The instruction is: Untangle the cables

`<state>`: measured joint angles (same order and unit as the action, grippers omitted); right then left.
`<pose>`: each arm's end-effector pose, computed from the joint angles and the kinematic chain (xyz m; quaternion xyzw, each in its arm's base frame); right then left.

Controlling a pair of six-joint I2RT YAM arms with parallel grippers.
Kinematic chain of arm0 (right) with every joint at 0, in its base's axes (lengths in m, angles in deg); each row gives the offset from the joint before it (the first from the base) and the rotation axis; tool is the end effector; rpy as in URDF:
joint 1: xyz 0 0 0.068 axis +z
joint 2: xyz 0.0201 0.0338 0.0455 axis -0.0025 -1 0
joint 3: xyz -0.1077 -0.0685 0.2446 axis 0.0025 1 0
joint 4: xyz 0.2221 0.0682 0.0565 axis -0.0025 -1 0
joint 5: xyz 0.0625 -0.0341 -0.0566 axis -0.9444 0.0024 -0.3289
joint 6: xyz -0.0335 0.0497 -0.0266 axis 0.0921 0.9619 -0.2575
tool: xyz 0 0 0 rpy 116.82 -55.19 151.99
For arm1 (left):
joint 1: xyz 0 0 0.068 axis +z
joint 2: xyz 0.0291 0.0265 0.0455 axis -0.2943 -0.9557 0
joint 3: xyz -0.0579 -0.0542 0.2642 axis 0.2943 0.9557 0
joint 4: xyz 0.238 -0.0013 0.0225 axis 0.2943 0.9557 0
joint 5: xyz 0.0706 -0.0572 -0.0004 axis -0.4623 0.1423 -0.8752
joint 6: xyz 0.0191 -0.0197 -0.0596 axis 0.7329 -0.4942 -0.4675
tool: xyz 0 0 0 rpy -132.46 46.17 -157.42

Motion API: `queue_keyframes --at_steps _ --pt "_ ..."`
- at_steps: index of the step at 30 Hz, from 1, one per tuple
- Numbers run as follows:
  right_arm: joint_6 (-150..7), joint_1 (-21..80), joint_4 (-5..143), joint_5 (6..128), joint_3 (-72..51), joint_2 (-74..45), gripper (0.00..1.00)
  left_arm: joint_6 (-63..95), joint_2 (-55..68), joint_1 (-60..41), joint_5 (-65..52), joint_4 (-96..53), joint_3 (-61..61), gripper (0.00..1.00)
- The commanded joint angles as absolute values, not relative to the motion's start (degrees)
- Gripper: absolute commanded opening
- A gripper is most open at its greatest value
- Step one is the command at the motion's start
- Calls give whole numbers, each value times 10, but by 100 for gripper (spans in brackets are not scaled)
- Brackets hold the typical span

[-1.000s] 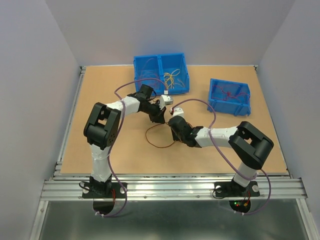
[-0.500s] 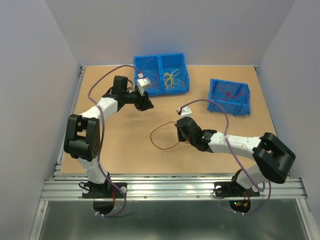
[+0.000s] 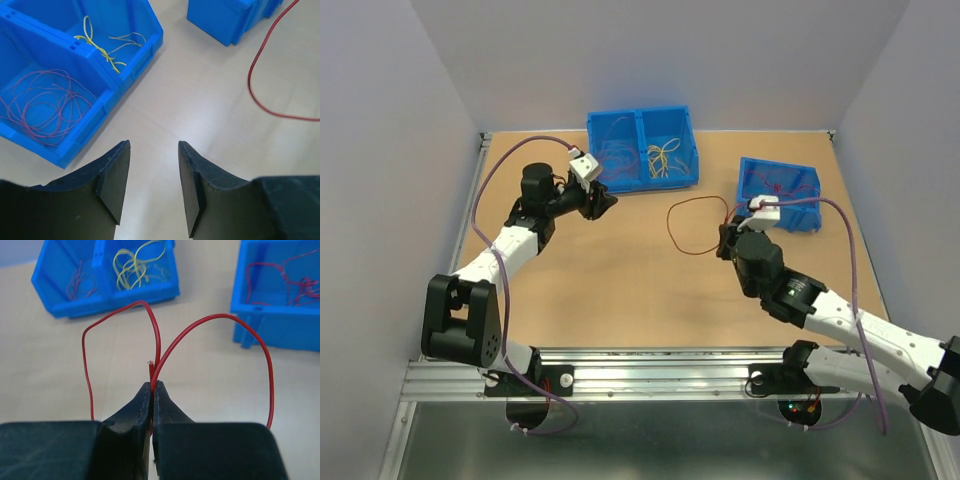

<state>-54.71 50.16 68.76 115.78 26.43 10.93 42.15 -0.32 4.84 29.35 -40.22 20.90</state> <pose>0.1576 0.1345 0.2945 0.0305 0.7821 0.1004 0.6142 0.2972 -0.1015 0.2972 0.4021 0.6325 -0.2744 0.6025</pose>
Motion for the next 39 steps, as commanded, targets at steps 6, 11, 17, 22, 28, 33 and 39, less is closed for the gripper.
queue_keyframes --at_steps 6,11,17,22,28,33,39 --pt "-580 470 660 1368 118 164 1 409 -2 48 288 -457 208 55" --pt "-607 416 660 1382 62 131 1 411 -8 48 296 -454 206 55" --pt "-598 255 661 1362 35 83 1 412 -10 47 301 -451 204 55" --pt "-565 152 655 1330 50 38 1 411 -13 46 309 -448 202 55" --pt "-550 62 620 1237 29 -34 1 415 -22 42 309 -444 197 56" --pt "-559 62 571 1230 -19 -102 1 415 -20 41 310 -440 196 56" --pt "-526 62 495 1194 -53 -142 1 418 -17 38 306 -439 198 56"
